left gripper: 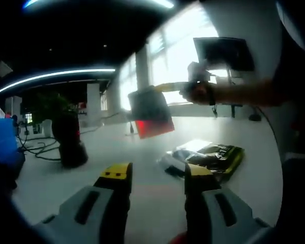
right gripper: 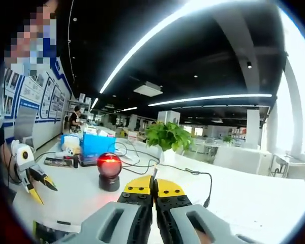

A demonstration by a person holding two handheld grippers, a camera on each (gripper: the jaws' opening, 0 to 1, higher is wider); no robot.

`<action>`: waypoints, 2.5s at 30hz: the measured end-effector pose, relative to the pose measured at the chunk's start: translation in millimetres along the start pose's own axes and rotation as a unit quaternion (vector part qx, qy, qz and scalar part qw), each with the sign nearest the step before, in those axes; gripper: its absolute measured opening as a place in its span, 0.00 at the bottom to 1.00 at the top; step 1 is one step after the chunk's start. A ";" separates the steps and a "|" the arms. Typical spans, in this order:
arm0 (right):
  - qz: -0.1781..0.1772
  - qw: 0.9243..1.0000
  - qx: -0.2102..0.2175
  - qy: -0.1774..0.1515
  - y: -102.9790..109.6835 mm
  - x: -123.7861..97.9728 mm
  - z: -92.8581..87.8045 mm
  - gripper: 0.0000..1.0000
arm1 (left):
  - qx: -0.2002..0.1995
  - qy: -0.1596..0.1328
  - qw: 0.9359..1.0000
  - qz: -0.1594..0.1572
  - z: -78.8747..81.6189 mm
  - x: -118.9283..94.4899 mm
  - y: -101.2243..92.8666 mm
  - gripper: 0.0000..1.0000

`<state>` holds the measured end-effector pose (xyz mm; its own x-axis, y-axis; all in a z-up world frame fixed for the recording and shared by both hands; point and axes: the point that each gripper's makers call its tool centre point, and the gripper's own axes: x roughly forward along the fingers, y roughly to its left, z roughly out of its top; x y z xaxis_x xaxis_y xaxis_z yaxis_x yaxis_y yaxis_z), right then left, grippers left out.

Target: Clip sheet goods on table flip sheet goods clip sheet goods scan sheet goods put sheet goods back to table

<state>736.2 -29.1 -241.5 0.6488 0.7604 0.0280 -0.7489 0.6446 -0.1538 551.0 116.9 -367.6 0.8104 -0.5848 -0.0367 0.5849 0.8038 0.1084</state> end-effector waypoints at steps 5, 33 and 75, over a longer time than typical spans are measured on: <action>0.007 0.999 0.035 0.010 -2.6 0.8 -12.4 0.00 | 0.001 0.000 1.000 0.002 0.0 0.0 0.8 0.34; -0.056 0.995 0.043 0.069 -69.5 18.4 -60.0 0.00 | 0.004 0.001 1.000 -0.001 -2.0 1.8 2.9 0.34; -0.077 0.976 -0.019 0.202 -108.4 44.8 -169.0 0.00 | -0.029 -0.011 0.999 -0.010 3.3 0.0 1.2 0.35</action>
<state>869.2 -78.2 -390.5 0.7590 0.5567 -0.3376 -0.6381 0.7392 -0.2156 551.6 117.5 -364.2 0.7983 -0.6020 -0.0156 0.6020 0.7969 0.0502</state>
